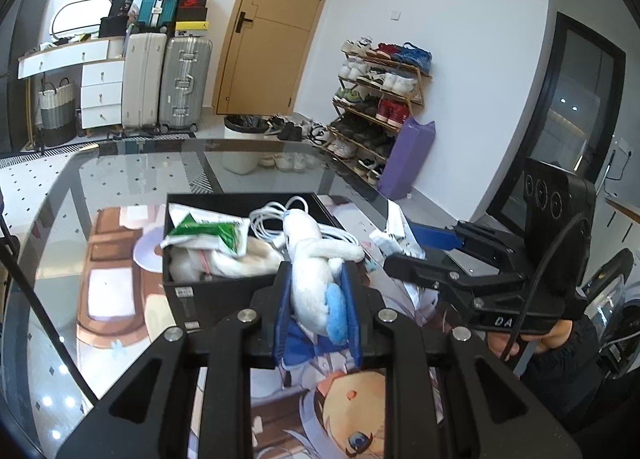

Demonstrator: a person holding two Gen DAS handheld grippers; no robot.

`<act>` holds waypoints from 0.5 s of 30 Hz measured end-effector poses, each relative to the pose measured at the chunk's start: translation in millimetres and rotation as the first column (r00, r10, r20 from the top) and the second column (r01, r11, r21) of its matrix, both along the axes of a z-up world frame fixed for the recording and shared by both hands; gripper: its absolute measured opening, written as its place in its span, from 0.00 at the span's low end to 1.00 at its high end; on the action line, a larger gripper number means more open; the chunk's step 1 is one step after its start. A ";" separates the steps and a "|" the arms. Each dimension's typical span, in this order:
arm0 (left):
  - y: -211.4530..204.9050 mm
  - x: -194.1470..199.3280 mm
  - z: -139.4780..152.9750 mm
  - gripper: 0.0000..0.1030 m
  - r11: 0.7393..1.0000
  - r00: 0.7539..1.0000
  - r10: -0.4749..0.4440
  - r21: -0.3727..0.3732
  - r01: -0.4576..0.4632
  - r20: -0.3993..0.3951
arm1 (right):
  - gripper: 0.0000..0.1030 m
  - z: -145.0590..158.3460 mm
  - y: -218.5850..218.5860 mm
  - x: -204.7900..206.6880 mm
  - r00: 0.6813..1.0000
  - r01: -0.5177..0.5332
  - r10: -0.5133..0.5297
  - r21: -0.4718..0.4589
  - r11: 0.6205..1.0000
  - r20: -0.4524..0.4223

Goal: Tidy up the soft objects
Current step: 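Lift the plush toy and the packet over the black box with both grippers, then lower both items into the black box and open both grippers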

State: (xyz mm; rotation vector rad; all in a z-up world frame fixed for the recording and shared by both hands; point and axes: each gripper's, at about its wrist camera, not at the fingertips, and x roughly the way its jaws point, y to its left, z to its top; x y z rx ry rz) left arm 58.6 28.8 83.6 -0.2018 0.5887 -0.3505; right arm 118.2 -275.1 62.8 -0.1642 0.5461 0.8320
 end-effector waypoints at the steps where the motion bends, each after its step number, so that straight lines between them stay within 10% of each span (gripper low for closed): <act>1: 0.2 2.3 0.9 0.21 1.000 1.000 0.004 0.001 -0.004 0.002 | 0.52 1.2 1.7 0.9 1.000 -0.001 0.001 0.003 1.000 0.000; 15: 9.6 36.2 -1.0 0.21 0.996 0.996 0.089 0.011 -0.090 0.019 | 0.52 6.5 32.1 23.6 1.000 -0.016 0.016 -0.005 1.000 -0.010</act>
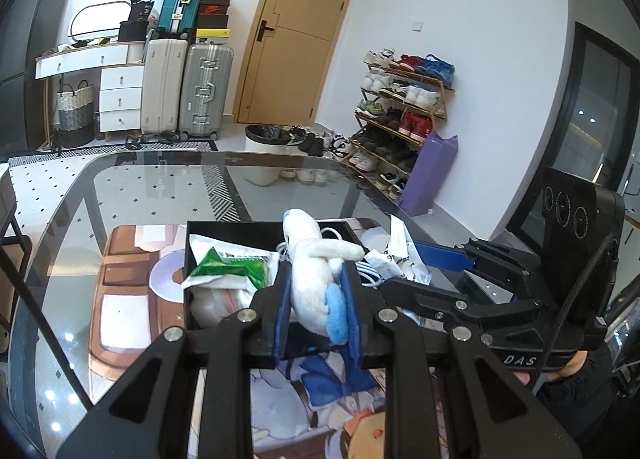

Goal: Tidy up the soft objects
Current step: 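Lower both items into the black box and open both grippers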

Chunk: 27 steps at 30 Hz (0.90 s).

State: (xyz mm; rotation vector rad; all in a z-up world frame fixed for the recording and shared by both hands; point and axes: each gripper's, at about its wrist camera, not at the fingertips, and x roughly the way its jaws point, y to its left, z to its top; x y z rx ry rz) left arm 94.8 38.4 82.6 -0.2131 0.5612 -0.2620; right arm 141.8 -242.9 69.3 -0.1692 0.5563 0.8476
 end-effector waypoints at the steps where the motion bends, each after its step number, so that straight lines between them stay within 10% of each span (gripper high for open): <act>1: -0.2 2.4 -1.2 0.21 1.000 1.000 0.010 0.009 -0.010 0.002 | 0.52 -0.1 1.8 2.5 1.000 0.001 -0.001 -0.002 1.000 0.000; 27: 2.9 41.9 -38.4 0.24 0.992 0.992 0.102 0.083 -0.096 -0.071 | 0.52 -27.8 50.8 59.1 1.000 0.019 -0.018 -0.136 0.991 0.004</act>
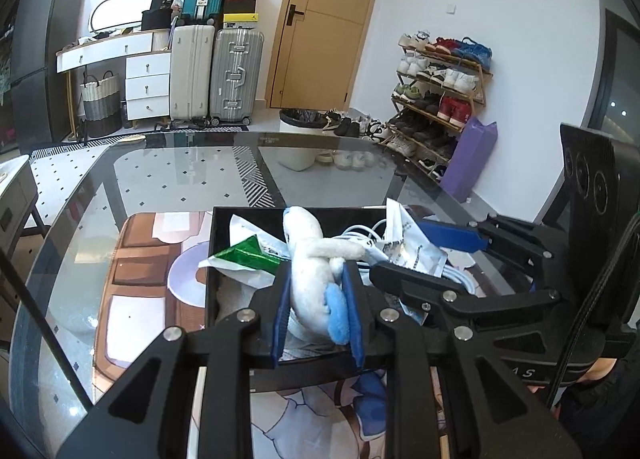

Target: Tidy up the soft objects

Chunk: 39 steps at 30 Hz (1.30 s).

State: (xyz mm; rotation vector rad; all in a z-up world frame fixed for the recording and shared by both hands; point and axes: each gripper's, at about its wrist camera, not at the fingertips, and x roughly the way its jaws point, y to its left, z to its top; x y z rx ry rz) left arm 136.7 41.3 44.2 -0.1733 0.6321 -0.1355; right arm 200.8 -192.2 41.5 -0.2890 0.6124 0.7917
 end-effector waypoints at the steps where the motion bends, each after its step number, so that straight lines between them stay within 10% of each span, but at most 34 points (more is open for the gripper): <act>1: 0.1 -0.5 -0.7 0.24 1.000 1.000 0.005 0.005 -0.005 0.000 | 0.52 -0.5 0.9 0.9 1.000 0.002 -0.002 -0.004 1.000 0.005; 5: -1.7 -3.4 2.4 0.36 0.999 1.000 0.020 0.028 -0.020 -0.001 | 0.57 0.8 -2.2 3.2 1.000 0.001 -0.001 -0.006 1.000 0.022; 10: 4.1 -12.0 8.5 0.52 0.997 0.998 0.054 0.048 -0.055 0.012 | 0.87 8.6 -22.8 -3.8 0.998 0.019 -0.021 0.050 0.999 0.052; 15: 6.1 -24.1 12.3 0.86 0.993 0.996 0.088 0.082 -0.090 0.031 | 0.96 14.8 -39.6 -17.3 0.997 0.049 -0.055 0.082 0.995 0.063; 20: 8.3 -38.0 14.4 1.00 0.984 0.990 0.121 0.119 -0.129 0.072 | 0.99 13.2 -50.1 -33.9 0.996 0.054 -0.061 0.106 0.993 0.066; 39: 13.1 -59.2 -6.4 1.00 0.957 0.965 0.218 0.163 -0.240 0.144 | 0.99 -5.6 -67.3 -67.1 0.996 0.053 -0.066 0.187 0.981 0.067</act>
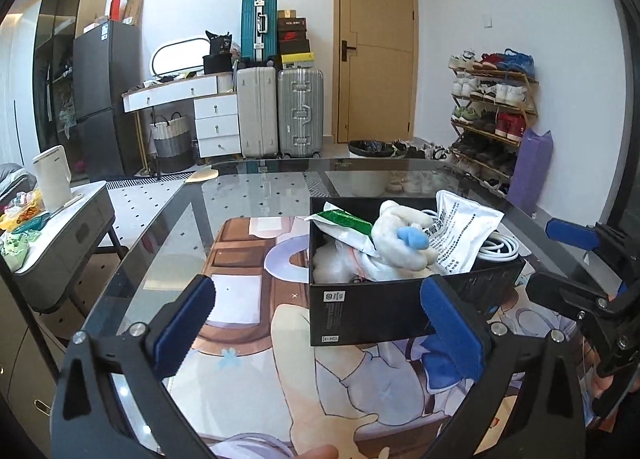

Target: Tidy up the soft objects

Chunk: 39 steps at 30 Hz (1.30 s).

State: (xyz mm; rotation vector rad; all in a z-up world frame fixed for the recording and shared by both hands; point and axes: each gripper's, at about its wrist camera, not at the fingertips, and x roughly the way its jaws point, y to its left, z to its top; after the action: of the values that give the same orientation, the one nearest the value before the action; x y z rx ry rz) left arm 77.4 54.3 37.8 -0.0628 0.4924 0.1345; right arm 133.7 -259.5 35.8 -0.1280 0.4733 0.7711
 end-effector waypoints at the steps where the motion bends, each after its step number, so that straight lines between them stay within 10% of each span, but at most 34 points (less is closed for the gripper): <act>1: 0.4 -0.5 0.0 1.00 1.000 1.000 0.001 -0.002 -0.001 0.003 | 0.99 0.1 -1.7 -1.3 1.000 -0.003 0.003 0.011 1.000 0.005; 39: 8.1 -5.1 -3.3 1.00 0.996 0.996 0.047 -0.082 -0.041 0.072 | 0.99 -1.2 -2.5 -1.2 0.999 0.004 -0.006 0.043 0.999 0.040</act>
State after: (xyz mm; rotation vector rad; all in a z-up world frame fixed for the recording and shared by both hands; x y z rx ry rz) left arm 72.3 62.4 34.5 -0.1571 0.4232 0.1546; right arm 132.5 -262.0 34.7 -0.1024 0.4192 0.7722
